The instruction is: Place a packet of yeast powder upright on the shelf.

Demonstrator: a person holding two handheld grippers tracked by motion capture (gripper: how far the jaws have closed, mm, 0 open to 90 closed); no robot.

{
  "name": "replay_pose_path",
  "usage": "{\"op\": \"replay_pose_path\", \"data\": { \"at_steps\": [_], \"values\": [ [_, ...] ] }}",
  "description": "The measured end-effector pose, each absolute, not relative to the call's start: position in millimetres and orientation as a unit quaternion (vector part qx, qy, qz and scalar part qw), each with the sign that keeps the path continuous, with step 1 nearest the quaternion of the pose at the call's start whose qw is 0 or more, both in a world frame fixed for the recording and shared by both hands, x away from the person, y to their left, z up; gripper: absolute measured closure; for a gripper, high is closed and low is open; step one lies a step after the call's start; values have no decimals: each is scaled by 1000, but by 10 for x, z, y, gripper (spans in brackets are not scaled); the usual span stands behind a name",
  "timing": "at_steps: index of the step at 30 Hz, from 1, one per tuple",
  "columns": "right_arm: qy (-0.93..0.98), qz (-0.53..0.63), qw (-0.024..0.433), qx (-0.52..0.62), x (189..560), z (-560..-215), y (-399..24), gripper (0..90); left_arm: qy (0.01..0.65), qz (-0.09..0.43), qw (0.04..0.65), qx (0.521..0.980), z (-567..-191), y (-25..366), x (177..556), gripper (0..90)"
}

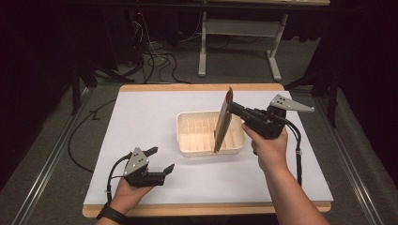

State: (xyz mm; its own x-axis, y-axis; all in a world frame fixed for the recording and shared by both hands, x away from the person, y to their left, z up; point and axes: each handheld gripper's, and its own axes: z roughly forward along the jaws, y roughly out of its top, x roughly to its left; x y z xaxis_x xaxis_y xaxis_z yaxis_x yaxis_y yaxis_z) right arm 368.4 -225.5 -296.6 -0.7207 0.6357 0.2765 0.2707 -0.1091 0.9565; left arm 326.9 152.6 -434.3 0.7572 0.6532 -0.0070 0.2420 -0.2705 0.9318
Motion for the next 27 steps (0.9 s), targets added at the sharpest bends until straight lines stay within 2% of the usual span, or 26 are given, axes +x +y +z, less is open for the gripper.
{"op": "replay_pose_path", "data": {
  "at_steps": [27],
  "values": [
    [657,650,127,360,4157,-3085,-2057,900,289,191,531,773,-4351,1523,3266,155]
  ]
}}
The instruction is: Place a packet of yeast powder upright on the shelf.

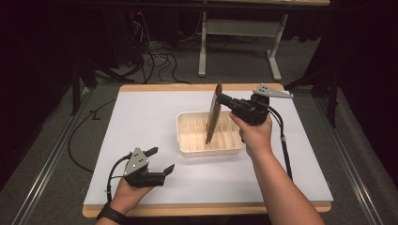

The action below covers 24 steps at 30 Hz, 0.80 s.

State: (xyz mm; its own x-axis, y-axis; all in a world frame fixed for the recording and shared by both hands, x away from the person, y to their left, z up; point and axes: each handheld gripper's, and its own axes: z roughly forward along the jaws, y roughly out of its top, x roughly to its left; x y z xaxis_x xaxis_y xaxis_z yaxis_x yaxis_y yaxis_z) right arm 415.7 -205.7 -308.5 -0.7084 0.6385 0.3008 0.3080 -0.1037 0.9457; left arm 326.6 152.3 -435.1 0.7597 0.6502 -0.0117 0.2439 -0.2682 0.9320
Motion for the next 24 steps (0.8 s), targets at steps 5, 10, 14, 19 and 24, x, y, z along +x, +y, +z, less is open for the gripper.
{"op": "replay_pose_path", "data": {
  "at_steps": [5,10,14,19,24],
  "values": [
    [656,649,126,365,4210,-3100,-2039,900,289,190,532,773,-4346,1526,3264,155],
    [659,643,127,369,4267,-3117,-2023,900,288,190,532,773,-4346,1525,3260,155],
    [664,635,124,374,4324,-3161,-2009,900,289,189,532,773,-4349,1526,3267,155],
    [672,622,126,382,4395,-3230,-1987,900,289,190,533,772,-4347,1524,3262,155],
    [677,614,129,385,4415,-3259,-1967,900,289,190,533,772,-4346,1529,3265,155]
  ]
}}
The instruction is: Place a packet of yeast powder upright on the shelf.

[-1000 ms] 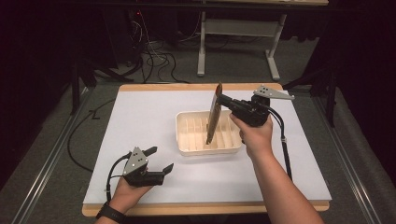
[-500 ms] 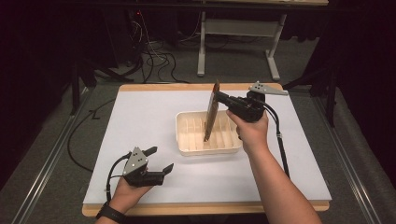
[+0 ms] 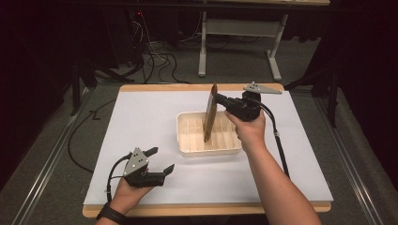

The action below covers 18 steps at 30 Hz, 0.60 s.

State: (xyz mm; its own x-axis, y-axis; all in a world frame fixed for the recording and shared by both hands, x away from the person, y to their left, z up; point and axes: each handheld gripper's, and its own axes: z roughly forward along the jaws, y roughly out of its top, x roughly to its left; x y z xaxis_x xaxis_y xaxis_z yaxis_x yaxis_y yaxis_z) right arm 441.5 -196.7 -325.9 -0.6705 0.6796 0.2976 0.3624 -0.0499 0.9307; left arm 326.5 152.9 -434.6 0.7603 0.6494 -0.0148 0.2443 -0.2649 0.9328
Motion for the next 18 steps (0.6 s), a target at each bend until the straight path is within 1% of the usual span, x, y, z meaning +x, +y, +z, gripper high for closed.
{"op": "replay_pose_path", "data": {
  "at_steps": [4,18],
  "values": [
    [685,604,133,386,4425,-3298,-1937,900,289,190,533,773,-4347,1526,3265,155],
    [698,587,125,390,4433,-3503,-1878,900,288,191,532,773,-4347,1522,3268,155]
  ]
}}
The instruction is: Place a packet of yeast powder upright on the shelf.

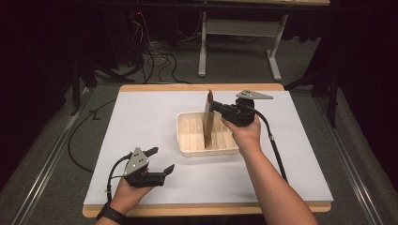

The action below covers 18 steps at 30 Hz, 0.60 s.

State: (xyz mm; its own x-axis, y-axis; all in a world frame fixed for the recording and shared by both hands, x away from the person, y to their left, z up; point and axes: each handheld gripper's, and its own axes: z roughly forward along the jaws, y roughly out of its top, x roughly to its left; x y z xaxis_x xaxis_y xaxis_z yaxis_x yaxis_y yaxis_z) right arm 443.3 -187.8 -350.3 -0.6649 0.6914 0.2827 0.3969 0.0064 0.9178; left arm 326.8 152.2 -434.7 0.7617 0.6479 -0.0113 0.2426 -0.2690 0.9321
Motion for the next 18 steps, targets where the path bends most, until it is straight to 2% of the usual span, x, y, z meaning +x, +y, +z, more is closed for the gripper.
{"op": "replay_pose_path", "data": {
  "at_steps": [18],
  "values": [
    [696,587,117,396,4362,-3674,-1916,900,286,190,530,776,-4352,1515,3266,155]
  ]
}}
